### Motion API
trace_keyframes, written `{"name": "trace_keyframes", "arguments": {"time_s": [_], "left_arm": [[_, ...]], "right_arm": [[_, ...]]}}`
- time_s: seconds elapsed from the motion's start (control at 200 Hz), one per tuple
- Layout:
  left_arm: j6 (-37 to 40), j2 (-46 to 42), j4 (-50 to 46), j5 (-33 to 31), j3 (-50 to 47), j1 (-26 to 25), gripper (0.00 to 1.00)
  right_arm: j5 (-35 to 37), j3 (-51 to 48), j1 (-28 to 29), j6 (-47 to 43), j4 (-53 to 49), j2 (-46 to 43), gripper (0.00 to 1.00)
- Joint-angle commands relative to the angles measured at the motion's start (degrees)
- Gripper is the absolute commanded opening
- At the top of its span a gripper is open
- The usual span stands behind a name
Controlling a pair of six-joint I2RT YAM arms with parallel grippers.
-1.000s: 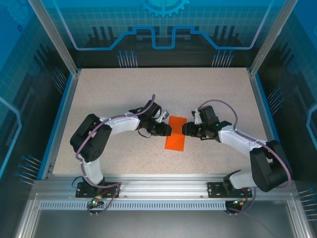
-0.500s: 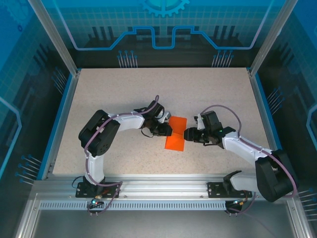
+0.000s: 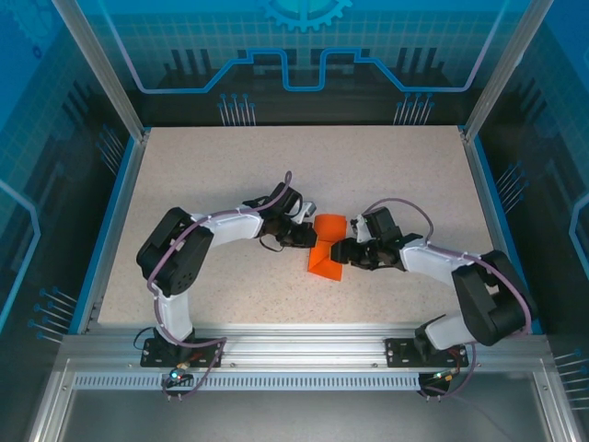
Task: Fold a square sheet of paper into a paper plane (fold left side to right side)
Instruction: Turn over the paper at the center of the table.
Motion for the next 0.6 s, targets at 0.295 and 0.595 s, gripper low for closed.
{"name": "trace_keyframes", "arguments": {"time_s": [0.295, 0.595], "left_arm": [[0.8, -1.8, -0.6, -0.6, -1.5, 0.6, 0.13], [-1.4, -7.2, 0.4, -1.3, -4.2, 3.3, 0.37]], "right_arm": [[-4.2, 4.1, 1.5, 8.7, 12.5, 10.0, 0.49], [-3.0, 4.3, 1.2, 8.1, 12.6, 7.9, 0.17]]}}
